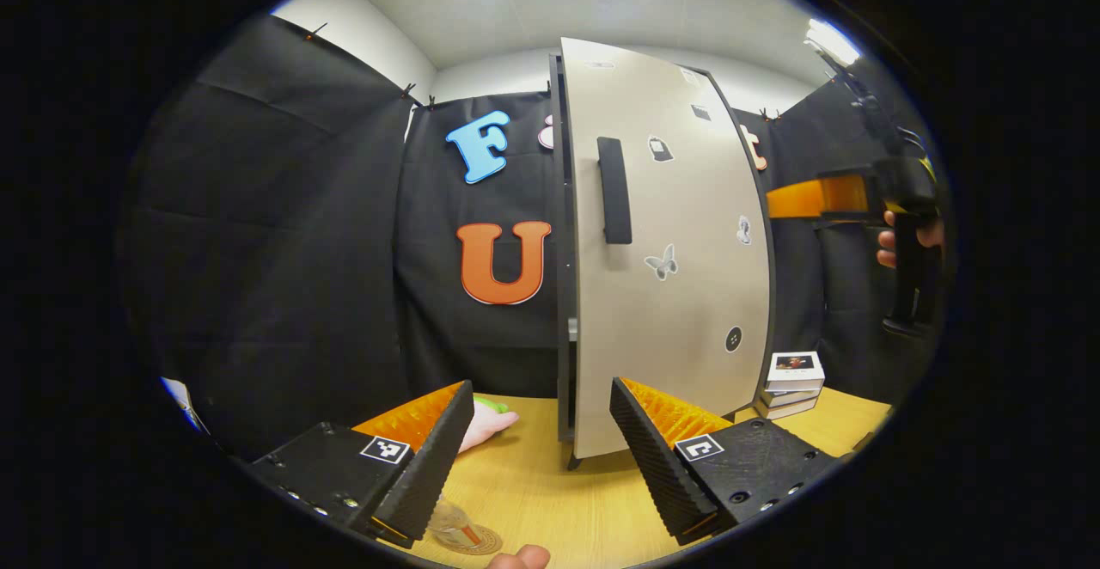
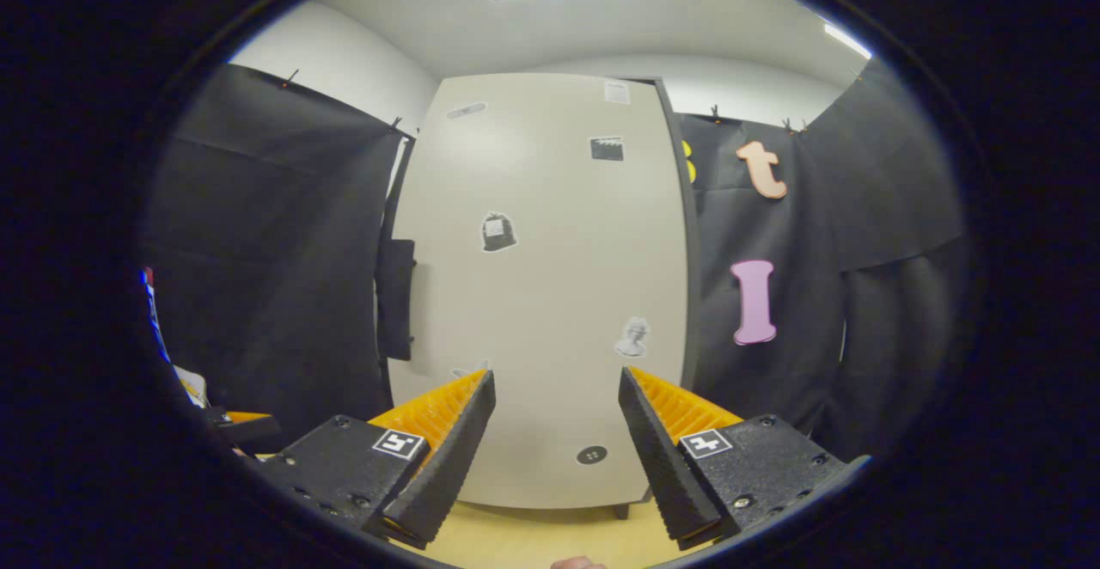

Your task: Open the cabinet door with the right hand, grasp the bottle in the cabinet with the left hand and place it on the coaster, then close the cabinet door with the right hand.

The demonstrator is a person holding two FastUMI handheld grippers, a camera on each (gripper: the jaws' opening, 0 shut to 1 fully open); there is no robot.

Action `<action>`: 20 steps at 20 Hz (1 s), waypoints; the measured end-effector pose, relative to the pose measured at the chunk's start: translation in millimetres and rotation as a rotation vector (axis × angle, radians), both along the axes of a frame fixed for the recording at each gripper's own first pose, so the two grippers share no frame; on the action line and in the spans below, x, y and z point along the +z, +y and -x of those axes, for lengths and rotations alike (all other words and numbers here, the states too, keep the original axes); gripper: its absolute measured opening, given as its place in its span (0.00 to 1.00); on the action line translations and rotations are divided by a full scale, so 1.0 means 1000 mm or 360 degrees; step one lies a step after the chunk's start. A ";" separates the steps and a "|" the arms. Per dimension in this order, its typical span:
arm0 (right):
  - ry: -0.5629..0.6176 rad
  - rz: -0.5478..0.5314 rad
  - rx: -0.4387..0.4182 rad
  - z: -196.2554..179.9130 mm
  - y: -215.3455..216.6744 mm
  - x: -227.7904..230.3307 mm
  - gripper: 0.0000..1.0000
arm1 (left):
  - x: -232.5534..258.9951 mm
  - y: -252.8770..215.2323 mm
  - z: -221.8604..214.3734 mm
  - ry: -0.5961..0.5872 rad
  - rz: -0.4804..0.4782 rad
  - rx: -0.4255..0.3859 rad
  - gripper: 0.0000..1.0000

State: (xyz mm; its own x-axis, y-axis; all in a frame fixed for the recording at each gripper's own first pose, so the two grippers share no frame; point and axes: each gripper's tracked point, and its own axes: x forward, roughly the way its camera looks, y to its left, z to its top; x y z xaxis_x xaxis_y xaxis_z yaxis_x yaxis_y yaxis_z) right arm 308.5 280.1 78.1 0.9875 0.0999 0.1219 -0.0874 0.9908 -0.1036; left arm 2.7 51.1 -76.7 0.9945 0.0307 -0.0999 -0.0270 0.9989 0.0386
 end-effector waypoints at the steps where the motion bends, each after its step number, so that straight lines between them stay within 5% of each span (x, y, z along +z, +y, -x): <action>1: -0.0023 -0.0003 -0.0051 0.010 -0.015 -0.003 0.93 | 0.002 -0.005 -0.002 0.0005 0.0005 -0.0014 0.96; 9: 0.0044 0.0010 -0.0393 0.076 -0.111 -0.062 0.94 | 0.022 -0.038 -0.009 -0.0061 0.0007 -0.0031 0.96; 20: 0.0092 -0.0109 -0.0407 0.102 -0.142 -0.076 0.94 | 0.030 -0.059 0.001 -0.0080 0.0024 -0.0039 0.96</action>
State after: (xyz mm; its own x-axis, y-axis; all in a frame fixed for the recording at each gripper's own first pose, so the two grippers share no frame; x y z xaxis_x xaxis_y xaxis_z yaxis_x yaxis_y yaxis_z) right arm 206.8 138.5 2.1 0.9851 -0.1603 0.0627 0.1628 0.9859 -0.0380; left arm 2.0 -7.9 -46.9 0.9987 0.0051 -0.0499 -0.0040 0.9997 0.0230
